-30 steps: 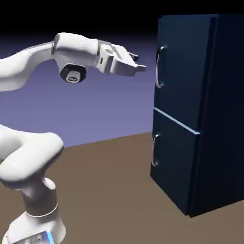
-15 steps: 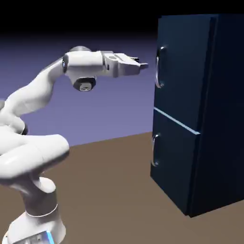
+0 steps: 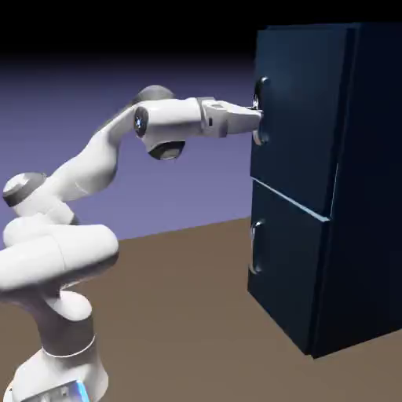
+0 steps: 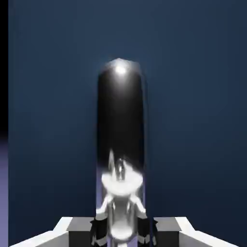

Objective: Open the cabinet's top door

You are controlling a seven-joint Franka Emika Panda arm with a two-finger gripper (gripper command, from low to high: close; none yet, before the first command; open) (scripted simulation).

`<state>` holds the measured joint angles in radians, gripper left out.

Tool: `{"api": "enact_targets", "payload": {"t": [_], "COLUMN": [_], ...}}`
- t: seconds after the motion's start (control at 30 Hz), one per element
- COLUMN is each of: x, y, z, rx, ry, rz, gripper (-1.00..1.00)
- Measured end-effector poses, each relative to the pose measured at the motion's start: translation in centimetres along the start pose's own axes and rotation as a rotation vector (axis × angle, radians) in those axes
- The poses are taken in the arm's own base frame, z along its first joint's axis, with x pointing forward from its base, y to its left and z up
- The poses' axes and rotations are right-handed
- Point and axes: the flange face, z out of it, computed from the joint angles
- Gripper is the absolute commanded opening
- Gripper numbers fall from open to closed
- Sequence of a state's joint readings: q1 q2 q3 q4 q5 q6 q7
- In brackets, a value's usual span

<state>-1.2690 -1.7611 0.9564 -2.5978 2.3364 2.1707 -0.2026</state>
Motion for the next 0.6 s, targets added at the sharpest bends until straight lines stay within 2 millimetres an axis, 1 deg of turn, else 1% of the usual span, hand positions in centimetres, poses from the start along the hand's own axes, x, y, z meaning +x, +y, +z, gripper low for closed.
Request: {"api": "enact_targets", "payload": {"t": [0.13,0.27,0.47,0.6], "x": [1.3,2.5,4.2,5.7], "y": [1.3,2.5,4.2,5.7], "z": [-2.6,-4.7,-6.8,-8.5], "rx": [0.079,0.151,0.231,0.299], "ry": [-0.08,-0.151,-0.231,-0.299], "rz": [0.0,0.0,0.0,0.0], "gripper": [-1.0,-1.0,-1.0,-1.0]}}
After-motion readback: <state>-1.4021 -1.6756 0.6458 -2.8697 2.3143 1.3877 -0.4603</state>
